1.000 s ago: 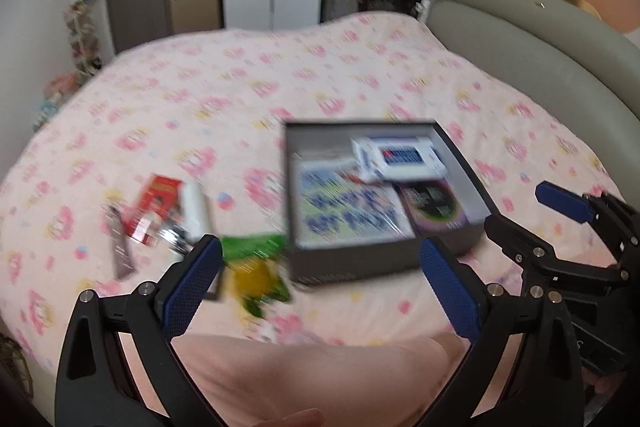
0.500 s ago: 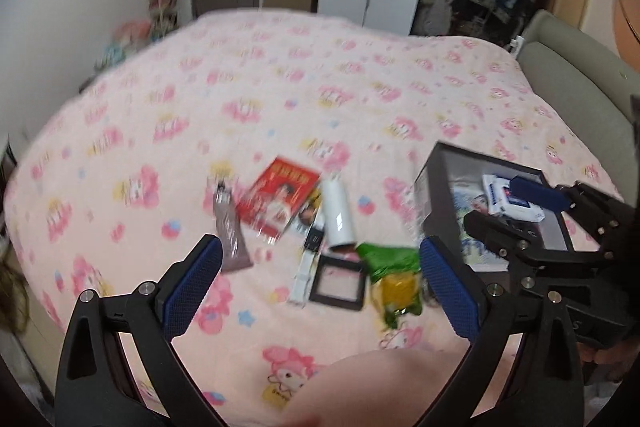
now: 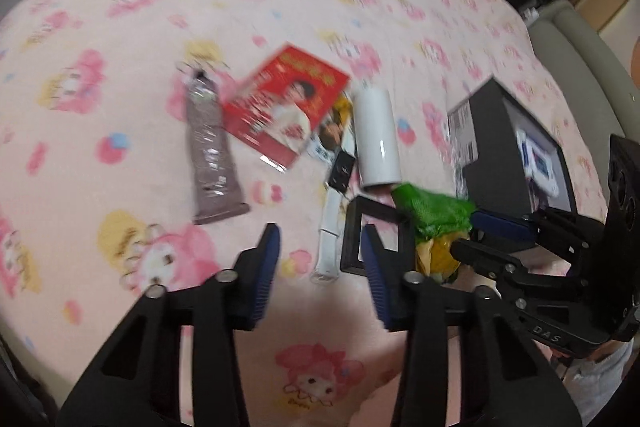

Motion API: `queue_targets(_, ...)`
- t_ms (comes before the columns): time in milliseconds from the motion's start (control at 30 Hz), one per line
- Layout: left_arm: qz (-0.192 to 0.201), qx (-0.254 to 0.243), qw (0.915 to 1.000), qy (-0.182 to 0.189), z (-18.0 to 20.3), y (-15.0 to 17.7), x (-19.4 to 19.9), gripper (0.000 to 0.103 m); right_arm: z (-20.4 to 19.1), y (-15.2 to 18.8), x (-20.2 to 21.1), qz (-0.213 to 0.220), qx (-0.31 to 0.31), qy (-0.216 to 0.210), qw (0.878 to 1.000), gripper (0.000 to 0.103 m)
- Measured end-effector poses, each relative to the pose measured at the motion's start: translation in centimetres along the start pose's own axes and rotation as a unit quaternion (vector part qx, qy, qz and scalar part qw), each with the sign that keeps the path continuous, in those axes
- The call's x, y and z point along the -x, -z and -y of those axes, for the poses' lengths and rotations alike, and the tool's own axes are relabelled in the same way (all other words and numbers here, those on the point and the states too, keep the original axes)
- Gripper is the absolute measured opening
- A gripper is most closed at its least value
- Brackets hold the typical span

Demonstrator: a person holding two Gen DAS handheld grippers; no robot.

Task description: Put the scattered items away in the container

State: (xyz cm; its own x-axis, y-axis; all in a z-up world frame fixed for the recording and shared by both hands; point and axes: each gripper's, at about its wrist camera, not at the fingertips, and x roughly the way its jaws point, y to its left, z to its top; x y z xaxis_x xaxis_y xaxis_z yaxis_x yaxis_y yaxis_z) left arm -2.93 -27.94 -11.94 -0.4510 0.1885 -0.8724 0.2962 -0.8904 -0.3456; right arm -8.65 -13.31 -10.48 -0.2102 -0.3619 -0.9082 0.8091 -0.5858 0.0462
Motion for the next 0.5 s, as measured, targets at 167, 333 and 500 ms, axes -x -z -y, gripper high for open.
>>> queue_targets(167, -0.047, -0.039, 0.9978, 0.024, 1.7, -0.6, -3.6, 0.034, 0.0, 0.2, -2.8, -0.041, 0.002, -0.035, 0.999, 0.025)
queue_targets(333, -0.089, -0.075, 0.9931, 0.016, 2.9, -1.2, -6.6, 0.034, 0.7, 0.7, -5.2, -0.076, -0.019, -0.06, 0.995, 0.025)
queue_targets(500, -0.113, -0.088, 0.9896, -0.012, 3.0, -1.3, -8.6, 0.021, 0.5, 0.6, -6.1, -0.081, -0.021, -0.072, 0.994, 0.025)
